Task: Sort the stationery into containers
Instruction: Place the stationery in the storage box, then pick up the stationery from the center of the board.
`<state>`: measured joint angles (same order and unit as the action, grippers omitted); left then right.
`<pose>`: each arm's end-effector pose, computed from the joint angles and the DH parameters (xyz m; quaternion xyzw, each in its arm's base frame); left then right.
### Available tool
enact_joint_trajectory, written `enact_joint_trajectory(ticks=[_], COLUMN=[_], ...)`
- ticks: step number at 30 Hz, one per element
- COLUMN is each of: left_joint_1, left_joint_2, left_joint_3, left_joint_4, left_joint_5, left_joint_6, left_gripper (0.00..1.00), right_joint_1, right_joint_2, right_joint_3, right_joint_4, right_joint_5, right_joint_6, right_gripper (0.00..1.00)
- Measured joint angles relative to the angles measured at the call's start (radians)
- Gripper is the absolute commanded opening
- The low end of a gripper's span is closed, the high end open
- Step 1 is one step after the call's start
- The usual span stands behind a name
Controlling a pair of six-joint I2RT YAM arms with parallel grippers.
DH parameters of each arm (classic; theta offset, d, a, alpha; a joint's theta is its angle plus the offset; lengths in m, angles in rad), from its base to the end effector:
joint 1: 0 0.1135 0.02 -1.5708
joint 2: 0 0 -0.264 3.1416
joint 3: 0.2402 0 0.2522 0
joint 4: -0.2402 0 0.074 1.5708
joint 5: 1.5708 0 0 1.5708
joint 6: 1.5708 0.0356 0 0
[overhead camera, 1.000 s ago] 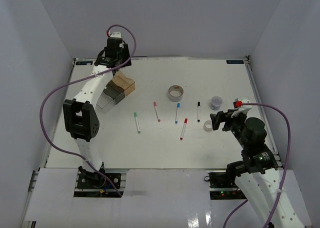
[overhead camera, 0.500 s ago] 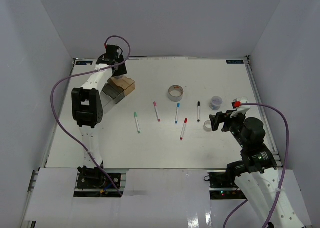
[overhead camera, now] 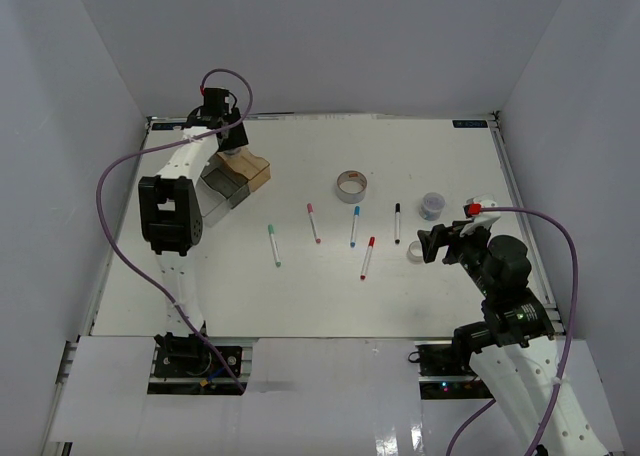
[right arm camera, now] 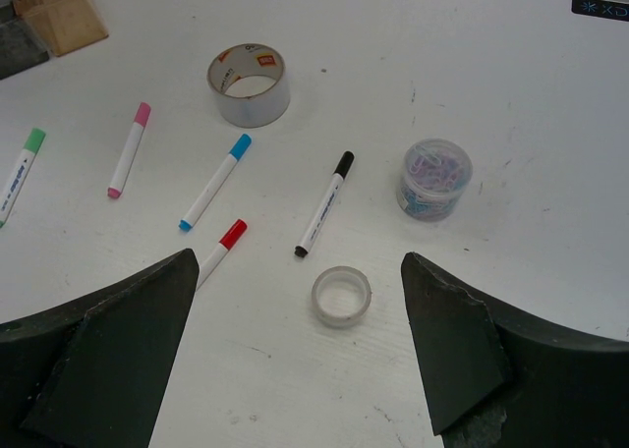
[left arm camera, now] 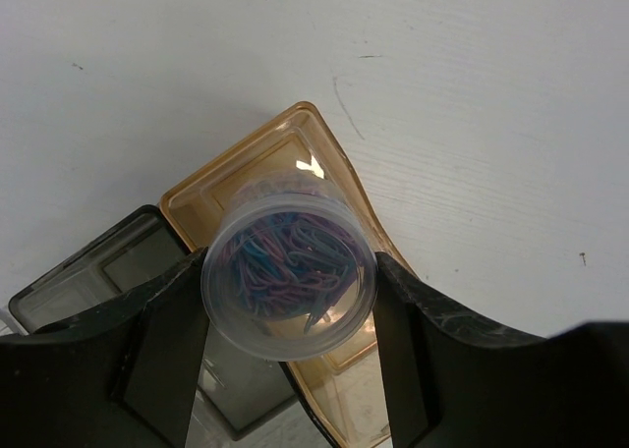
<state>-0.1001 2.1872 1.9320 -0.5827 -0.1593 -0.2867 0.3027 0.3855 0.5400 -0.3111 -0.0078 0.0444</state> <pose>0.4959 -0.0441 0.2440 -0.1151 0.9239 0.0042 0.3648 0.1111 0.0350 0.2927 -0.1004 0.7536 0.1151 0.6394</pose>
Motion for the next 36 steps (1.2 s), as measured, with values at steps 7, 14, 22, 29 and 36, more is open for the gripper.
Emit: enact_joint_trajectory(ticks=[7, 14, 22, 29, 36], left_joint_1=[0.000, 0.000, -0.001, -0.001, -0.001], left_joint_2=[0.002, 0.038, 0.084, 0.083, 0.047], left_joint_3=[0.001, 0.009, 0.013, 0.022, 0.021], left_joint_4=[0.000, 0.004, 0.004, 0.015, -0.002], left_joint_5=[0.006, 0.004, 0.002, -0.002, 0.008], left_joint_6=[-0.003, -0.004, -0.010, -0.011, -0.011], left_gripper=[0.72, 0.74, 0.79, 0.88, 0.95], right_joint_1=[0.000, 0.000, 0.000, 0.000, 0.000], right_joint_2=[-0.003, -0.006, -0.007, -0.007, 0.014], right_joint_3=[-0.003, -0.013, -0.013, -0.013, -0.009], right_joint_4=[0.000, 0.000, 0.000, -0.001, -0.004], right_joint_5=[-0.004, -0.018, -0.026, -0.030, 0.029], right_joint_6=[0.000, 0.001, 0.001, 0.002, 0.047], right_gripper=[0.90, 0.90, 0.90, 0.90, 0.90])
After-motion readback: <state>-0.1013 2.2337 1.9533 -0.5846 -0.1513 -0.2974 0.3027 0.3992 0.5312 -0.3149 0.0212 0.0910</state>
